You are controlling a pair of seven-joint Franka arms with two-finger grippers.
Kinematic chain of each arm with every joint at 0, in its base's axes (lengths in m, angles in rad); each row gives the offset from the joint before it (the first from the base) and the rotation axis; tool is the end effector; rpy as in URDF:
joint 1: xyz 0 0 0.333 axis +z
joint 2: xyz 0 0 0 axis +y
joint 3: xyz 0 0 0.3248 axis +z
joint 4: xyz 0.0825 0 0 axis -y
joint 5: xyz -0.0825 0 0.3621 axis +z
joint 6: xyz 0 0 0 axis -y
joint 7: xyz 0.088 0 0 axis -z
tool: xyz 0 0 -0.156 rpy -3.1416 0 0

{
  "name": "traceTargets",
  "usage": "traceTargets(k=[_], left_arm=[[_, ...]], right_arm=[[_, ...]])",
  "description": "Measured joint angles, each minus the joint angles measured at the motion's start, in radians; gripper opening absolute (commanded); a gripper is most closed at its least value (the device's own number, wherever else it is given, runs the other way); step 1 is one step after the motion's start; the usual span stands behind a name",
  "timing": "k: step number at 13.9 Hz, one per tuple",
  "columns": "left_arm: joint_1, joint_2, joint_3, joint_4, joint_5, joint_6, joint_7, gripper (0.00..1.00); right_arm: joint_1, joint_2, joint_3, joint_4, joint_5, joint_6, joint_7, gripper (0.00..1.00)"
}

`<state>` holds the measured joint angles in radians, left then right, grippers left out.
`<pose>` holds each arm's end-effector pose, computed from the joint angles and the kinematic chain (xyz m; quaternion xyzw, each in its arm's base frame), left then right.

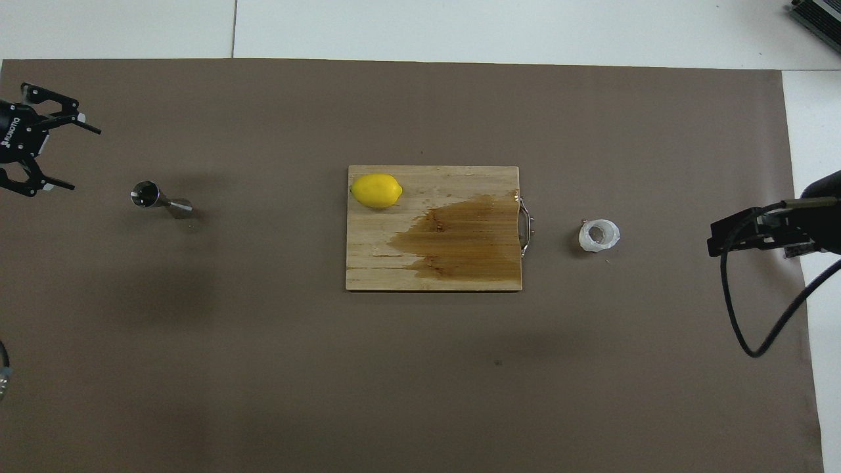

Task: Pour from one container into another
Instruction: 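Open the left gripper and move it toward the small dark cup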

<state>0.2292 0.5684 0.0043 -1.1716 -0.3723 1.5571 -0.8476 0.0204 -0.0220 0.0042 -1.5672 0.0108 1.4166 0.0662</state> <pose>0.6702 0.0999 0.4237 0.8320 0.5158 -0.1410 0.1476 0.5023 0.0142 0.5853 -0.9977 0.0203 0.0644 0.0024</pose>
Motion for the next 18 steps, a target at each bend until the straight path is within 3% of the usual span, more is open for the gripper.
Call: traceTargets(k=[3, 6, 9, 15, 18], left_arm=[[0.051, 0.050, 0.000, 0.015, -0.047, 0.019, -0.015, 1.00], [0.072, 0.061, 0.000, -0.051, -0.083, 0.078, -0.035, 1.00], [0.074, 0.037, 0.000, -0.165, -0.093, 0.170, -0.065, 1.00], [0.081, -0.034, 0.001, -0.305, -0.096, 0.207, -0.168, 1.00], [0.082, -0.077, 0.002, -0.433, -0.174, 0.258, -0.237, 1.00]], right_arm=[[0.000, 0.000, 0.000, 0.000, 0.000, 0.000, 0.000, 1.00], [0.000, 0.000, 0.000, 0.000, 0.000, 0.000, 0.000, 1.00], [0.000, 0.000, 0.000, 0.000, 0.000, 0.000, 0.000, 1.00], [0.000, 0.000, 0.000, 0.000, 0.000, 0.000, 0.000, 1.00], [0.000, 0.000, 0.000, 0.000, 0.000, 0.000, 0.000, 1.00]])
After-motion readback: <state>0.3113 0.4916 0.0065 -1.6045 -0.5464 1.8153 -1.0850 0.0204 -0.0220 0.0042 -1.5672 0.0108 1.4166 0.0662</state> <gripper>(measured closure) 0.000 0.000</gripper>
